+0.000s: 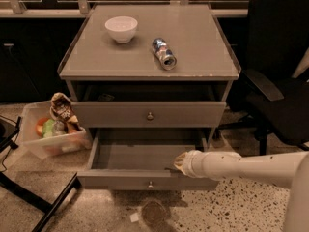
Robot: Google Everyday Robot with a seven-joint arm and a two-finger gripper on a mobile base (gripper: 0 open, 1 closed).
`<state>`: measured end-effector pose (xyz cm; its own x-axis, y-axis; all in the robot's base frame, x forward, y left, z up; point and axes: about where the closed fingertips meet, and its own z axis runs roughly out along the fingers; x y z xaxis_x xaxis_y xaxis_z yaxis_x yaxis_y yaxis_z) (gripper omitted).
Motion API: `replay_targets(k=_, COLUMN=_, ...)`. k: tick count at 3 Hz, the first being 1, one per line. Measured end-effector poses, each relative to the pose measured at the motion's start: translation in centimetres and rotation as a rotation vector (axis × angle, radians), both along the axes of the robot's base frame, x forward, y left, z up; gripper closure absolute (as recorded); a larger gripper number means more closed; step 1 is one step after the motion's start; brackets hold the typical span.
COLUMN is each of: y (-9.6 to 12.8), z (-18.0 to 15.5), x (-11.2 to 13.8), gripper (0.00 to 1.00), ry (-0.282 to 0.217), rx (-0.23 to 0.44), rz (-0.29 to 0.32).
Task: Open middle drawer
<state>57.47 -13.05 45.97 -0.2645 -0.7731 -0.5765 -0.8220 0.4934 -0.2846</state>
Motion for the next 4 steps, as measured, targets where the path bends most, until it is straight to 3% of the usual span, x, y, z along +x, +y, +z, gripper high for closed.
replay_targets(k=2, y=1.2, z=-3.8, x=1.7, gripper=1.00, ry=0.020, rx=0.002, rz=-0.031)
replay_targets(k=3, y=1.3, z=-4.8, x=2.3, gripper=0.81, ry=0.055, rx=0.009, rz=-0.033)
replay_targets(k=4, y=0.9, z=-5.2, x=1.3, gripper=0.58, ry=0.155, rx=-0.007, rz=-0.012)
